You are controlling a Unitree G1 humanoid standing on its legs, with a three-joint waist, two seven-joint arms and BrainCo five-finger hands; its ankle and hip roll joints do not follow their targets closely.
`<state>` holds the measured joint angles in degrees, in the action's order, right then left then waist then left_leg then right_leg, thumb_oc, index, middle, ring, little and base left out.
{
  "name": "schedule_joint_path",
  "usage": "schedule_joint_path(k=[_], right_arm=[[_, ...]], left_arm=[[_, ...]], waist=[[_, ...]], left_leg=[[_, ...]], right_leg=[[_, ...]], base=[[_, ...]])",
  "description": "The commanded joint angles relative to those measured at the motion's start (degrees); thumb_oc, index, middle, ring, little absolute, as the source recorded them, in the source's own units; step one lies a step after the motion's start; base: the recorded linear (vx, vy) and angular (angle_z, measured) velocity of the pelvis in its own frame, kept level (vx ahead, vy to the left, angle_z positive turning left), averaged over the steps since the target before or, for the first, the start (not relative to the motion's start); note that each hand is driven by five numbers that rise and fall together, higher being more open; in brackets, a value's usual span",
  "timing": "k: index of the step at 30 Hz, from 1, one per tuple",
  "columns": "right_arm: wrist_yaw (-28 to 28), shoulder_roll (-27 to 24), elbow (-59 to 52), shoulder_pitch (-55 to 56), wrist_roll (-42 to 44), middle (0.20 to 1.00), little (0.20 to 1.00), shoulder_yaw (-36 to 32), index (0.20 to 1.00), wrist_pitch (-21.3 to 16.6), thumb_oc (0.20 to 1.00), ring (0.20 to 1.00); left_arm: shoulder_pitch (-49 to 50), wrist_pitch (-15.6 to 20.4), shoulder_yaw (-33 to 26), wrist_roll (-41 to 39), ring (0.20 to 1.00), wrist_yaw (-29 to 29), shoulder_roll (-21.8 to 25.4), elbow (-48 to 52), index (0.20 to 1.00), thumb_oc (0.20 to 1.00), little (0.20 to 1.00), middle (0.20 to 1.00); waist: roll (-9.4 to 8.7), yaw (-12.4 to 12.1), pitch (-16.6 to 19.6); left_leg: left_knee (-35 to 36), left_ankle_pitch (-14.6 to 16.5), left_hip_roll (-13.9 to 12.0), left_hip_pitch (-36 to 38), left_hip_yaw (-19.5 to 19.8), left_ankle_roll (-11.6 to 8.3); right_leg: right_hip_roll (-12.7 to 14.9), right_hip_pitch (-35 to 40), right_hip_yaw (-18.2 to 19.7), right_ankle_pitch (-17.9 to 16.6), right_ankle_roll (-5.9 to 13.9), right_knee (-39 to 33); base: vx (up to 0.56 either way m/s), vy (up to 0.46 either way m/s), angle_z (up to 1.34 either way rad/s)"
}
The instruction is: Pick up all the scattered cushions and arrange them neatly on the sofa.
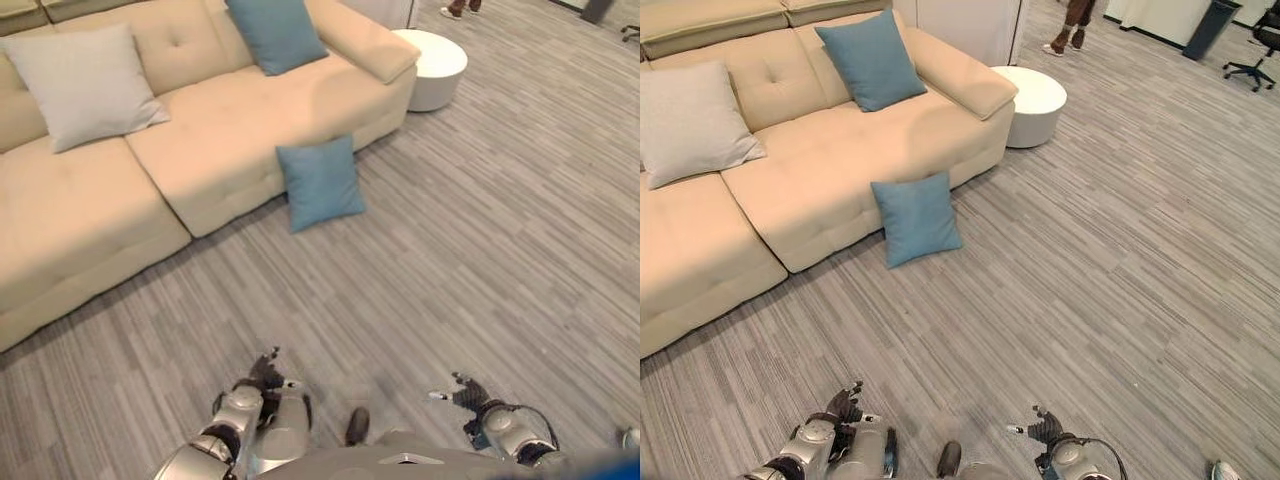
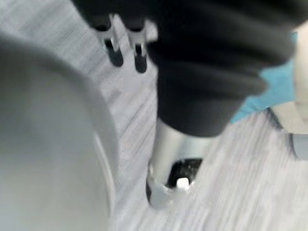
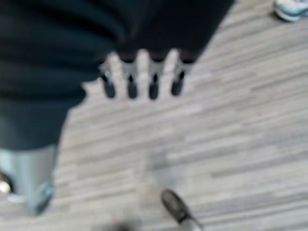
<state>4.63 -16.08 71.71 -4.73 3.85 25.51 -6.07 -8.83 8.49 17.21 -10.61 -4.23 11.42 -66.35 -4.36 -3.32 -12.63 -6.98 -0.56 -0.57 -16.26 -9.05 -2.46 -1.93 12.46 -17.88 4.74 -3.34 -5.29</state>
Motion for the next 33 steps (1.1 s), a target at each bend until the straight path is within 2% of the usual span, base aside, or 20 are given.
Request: schedule_joint_path(k=[1, 4, 6, 7, 8, 9, 11, 15, 17, 18, 20, 22, 25, 26, 27, 29, 30, 31, 32, 33], right_arm=[[0.78, -1.34, -0.69, 1.20, -0.35, 1.000, 1.000, -1.00, 1.000, -0.30, 1.000, 1.000], [0.44, -0.13, -0.12, 1.97, -1.70, 1.000, 1.000, -0.92, 1.000, 0.08, 1.000, 1.000], [-0.17, 0.88, -0.20, 2.20, -3.39, 1.000, 1.000, -0.69, 1.000, 0.53, 1.000, 1.000], [-0.17, 0.88, -0.20, 2.20, -3.40, 1.000, 1.000, -0.70, 1.000, 0.54, 1.000, 1.000], [-0.38, 1.22, -0.89, 2.18, -3.57, 1.000, 1.000, -0.97, 1.000, 0.50, 1.000, 1.000], [-0.48, 1.40, -1.01, 2.23, -3.70, 1.000, 1.000, -1.11, 1.000, 0.59, 1.000, 1.000], [-0.46, 1.45, -1.13, 2.31, -3.69, 1.000, 1.000, -1.33, 1.000, 0.69, 1.000, 1.000], [-0.16, 0.62, -2.31, 1.08, -3.07, 1.000, 1.000, -1.69, 1.000, 0.60, 1.000, 1.000], [-1.84, 0.41, -3.39, 1.09, -0.13, 1.000, 1.000, -1.59, 1.000, -0.81, 1.000, 1.000], [-1.78, 0.34, -2.10, 0.85, 0.10, 1.000, 1.000, -2.12, 1.000, 0.31, 1.000, 1.000], [-1.47, 0.80, -1.70, 0.44, -0.49, 1.000, 1.000, -2.22, 1.000, 0.44, 1.000, 1.000], [-1.05, -0.07, -2.58, 0.88, -0.92, 1.000, 1.000, -2.21, 1.000, 0.30, 1.000, 1.000], [-0.94, -0.31, -2.78, 0.96, -0.60, 1.000, 1.000, -1.97, 1.000, 0.09, 1.000, 1.000], [-1.12, -0.52, -2.77, 1.03, 0.10, 1.000, 1.000, -2.01, 1.000, -0.14, 1.000, 1.000], [-1.13, -0.53, -2.76, 1.03, 0.11, 1.000, 1.000, -2.01, 1.000, -0.14, 1.000, 1.000], [-0.91, -0.64, -2.46, 0.55, 0.98, 1.000, 1.000, -2.19, 1.000, -0.35, 1.000, 1.000], [-0.57, -0.94, -2.30, -0.12, 1.83, 1.000, 1.000, -2.26, 1.000, -0.54, 1.000, 1.000], [-0.58, -0.93, -2.29, -0.16, 1.83, 1.000, 1.000, -2.28, 1.000, -0.54, 1.000, 1.000], [-0.44, -1.36, -2.07, -0.25, 2.45, 1.000, 1.000, -2.47, 1.000, -0.41, 1.000, 1.000], [-0.44, -1.36, -2.06, -0.26, 2.46, 1.000, 1.000, -2.48, 1.000, -0.41, 1.000, 1.000]], left_arm=[[1.18, -0.07, 2.41, 0.81, 1.000, -0.14, -0.88, -2.54, 1.000, 1.000, 1.000, 1.000], [2.46, -0.37, 1.26, 0.47, 1.000, 0.28, -0.89, -3.27, 1.000, 1.000, 1.000, 1.000], [3.16, -0.71, 0.24, 0.84, 1.000, 0.14, -0.61, -3.75, 1.000, 1.000, 1.000, 1.000], [3.16, -0.71, 0.24, 0.85, 1.000, 0.14, -0.61, -3.76, 1.000, 1.000, 1.000, 1.000], [3.01, -0.82, 0.04, 1.76, 1.000, -0.13, -0.30, -3.66, 1.000, 1.000, 1.000, 1.000], [2.81, -0.90, 0.07, 1.96, 1.000, -0.14, -0.20, -3.70, 1.000, 1.000, 1.000, 1.000], [2.82, -0.86, 0.10, 1.96, 1.000, -0.18, -0.15, -3.64, 1.000, 1.000, 1.000, 1.000], [0.90, -0.54, 0.82, 1.22, 1.000, 0.16, 0.50, -3.97, 1.000, 1.000, 1.000, 1.000], [0.44, -0.39, 1.10, 1.98, 1.000, 0.52, 1.38, -3.85, 1.000, 1.000, 1.000, 1.000], [0.95, 0.00, 0.43, 1.83, 1.000, 0.06, 0.93, -4.57, 1.000, 1.000, 1.000, 1.000], [0.78, 0.12, 0.51, 1.77, 1.000, 0.09, 0.51, -4.80, 1.000, 1.000, 1.000, 1.000], [1.14, 0.04, 0.21, 1.63, 1.000, 0.06, 0.29, -5.68, 1.000, 1.000, 1.000, 1.000], [1.40, -0.09, 0.08, 1.62, 1.000, 0.31, 0.40, -5.81, 1.000, 1.000, 1.000, 1.000], [2.09, -0.07, -0.17, 1.66, 1.000, 0.48, 0.41, -6.29, 1.000, 1.000, 1.000, 1.000], [2.10, -0.07, -0.17, 1.66, 1.000, 0.48, 0.41, -6.29, 1.000, 1.000, 1.000, 1.000], [1.77, -0.17, 0.32, 0.79, 1.000, 0.63, 0.15, -6.05, 1.000, 1.000, 1.000, 1.000], [1.00, -0.24, 0.59, -0.03, 1.000, 0.44, 0.00, -5.22, 1.000, 1.000, 1.000, 1.000], [0.97, -0.25, 0.59, -0.04, 1.000, 0.45, 0.01, -5.22, 1.000, 1.000, 1.000, 1.000], [0.63, -0.25, 0.95, -0.20, 1.000, 0.26, -0.09, -4.76, 1.000, 1.000, 1.000, 1.000], [0.62, -0.25, 0.96, -0.20, 1.000, 0.26, -0.10, -4.76, 1.000, 1.000, 1.000, 1.000]], waist=[[0.72, -1.40, 0.04], [0.15, -2.40, 1.92], [0.07, -2.92, 2.59], [0.03, -2.97, 2.59], [0.58, -2.16, 1.96], [1.15, -1.41, 1.76], [1.41, -0.91, 1.68], [1.88, 1.03, 0.93], [0.83, 1.48, 0.48], [0.65, 2.07, 0.08], [0.46, 2.32, 0.13], [-0.33, 2.48, 1.49], [-0.31, 2.65, 2.20], [-0.16, 2.60, 2.76], [-0.11, 2.63, 2.74], [-0.39, 2.47, 1.82], [-1.15, 1.83, 0.32], [-1.02, 1.92, 0.33], [-1.53, 1.61, -0.15], [-1.46, 1.60, -0.17]], left_leg=[[1.29, -0.49, 1.08, 6.07, -1.48, 1.71], [1.73, -0.17, 2.45, 7.96, -0.53, 3.27], [3.07, 1.78, 3.07, 11.71, -1.17, 5.18], [3.11, 1.79, 3.12, 11.73, -1.23, 5.22], [3.61, 2.81, 2.93, 14.38, -0.77, 6.02], [4.31, 3.47, 2.82, 15.95, -0.42, 6.36], [5.22, 3.90, 2.74, 17.37, -0.40, 6.36], [7.62, 5.16, 2.62, 20.64, 1.13, 5.35], [7.46, 6.38, 3.36, 22.00, 2.42, 5.01], [7.52, 7.82, 3.67, 24.05, 3.85, 4.65], [7.14, 9.72, 3.50, 25.80, 5.01, 4.24], [6.62, 11.59, 3.21, 27.68, 5.58, 3.76], [4.99, 12.79, 2.26, 27.96, 5.93, 2.84], [0.83, 12.46, 1.08, 27.41, 5.79, 1.26], [0.61, 12.60, 1.00, 27.34, 5.81, 1.21], [-11.72, 8.43, -0.59, 21.56, 5.61, -1.12], [-21.40, 4.30, -2.06, 16.39, 4.30, -1.71], [-21.87, 4.50, -2.21, 16.07, 4.44, -1.75], [-24.23, 4.75, -3.42, 13.22, 1.39, -0.73], [-24.42, 4.87, -3.50, 13.16, 1.40, -0.73]], right_leg=[[1.40, -0.75, 4.58, 3.60, 5.20, 2.22], [2.05, -0.21, 4.94, 4.80, 6.33, 5.11], [4.73, -2.88, 3.33, 4.15, 9.22, 15.18], [4.82, -3.00, 3.39, 4.29, 9.27, 15.43], [7.05, -7.25, 2.28, 0.78, 11.64, 25.31], [8.06, -9.90, 1.60, -0.77, 12.15, 29.43], [9.63, -11.18, 0.04, -1.22, 12.10, 30.52], [10.77, -14.62, -2.25, -0.65, 9.92, 22.28], [10.93, -16.40, -1.72, -3.00, 10.16, 13.30], [10.71, -18.70, -0.13, -5.69, 11.25, 7.93], [10.64, -18.91, 0.43, -6.70, 11.79, 5.88], [10.33, -16.60, 0.61, -7.83, 10.90, 5.07], [9.63, -15.55, 0.54, -7.02, 10.08, 5.50], [8.33, -13.67, 0.66, -5.50, 8.85, 5.23], [8.26, -13.62, 0.62, -5.49, 8.81, 5.19], [7.34, -11.49, 1.14, -4.35, 7.02, 4.48], [6.95, -9.06, 0.59, -3.15, 5.33, 3.32], [6.81, -9.11, 0.48, -3.17, 5.29, 3.31], [6.33, -6.90, -0.14, -2.08, 4.62, 2.08], [6.25, -6.87, -0.14, -2.09, 4.62, 2.04]], base=[[0.33, 0.061, -0.49], [0.39, 0.134, -0.56], [0.25, 0.148, -0.40], [0.19, 0.126, -0.23], [0.18, 0.123, -0.15], [0.26, 0.139, 0.01], [0.15, 0.039, 0.45], [0.22, -0.066, 0.53], [0.27, -0.147, 0.32], [0.43, -0.183, 0.35], [0.34, -0.131, 0.35], [0.31, -0.167, 0.24], [0.27, -0.199, 0.32], [0.25, -0.201, 0.44], [0.22, -0.208, 0.41], [0.10, -0.212, 0.09], [0.07, -0.212, 0.05], [0.17, -0.253, 0.09], [0.11, -0.111, 0.05], [0.18, -0.144, 0.06]])
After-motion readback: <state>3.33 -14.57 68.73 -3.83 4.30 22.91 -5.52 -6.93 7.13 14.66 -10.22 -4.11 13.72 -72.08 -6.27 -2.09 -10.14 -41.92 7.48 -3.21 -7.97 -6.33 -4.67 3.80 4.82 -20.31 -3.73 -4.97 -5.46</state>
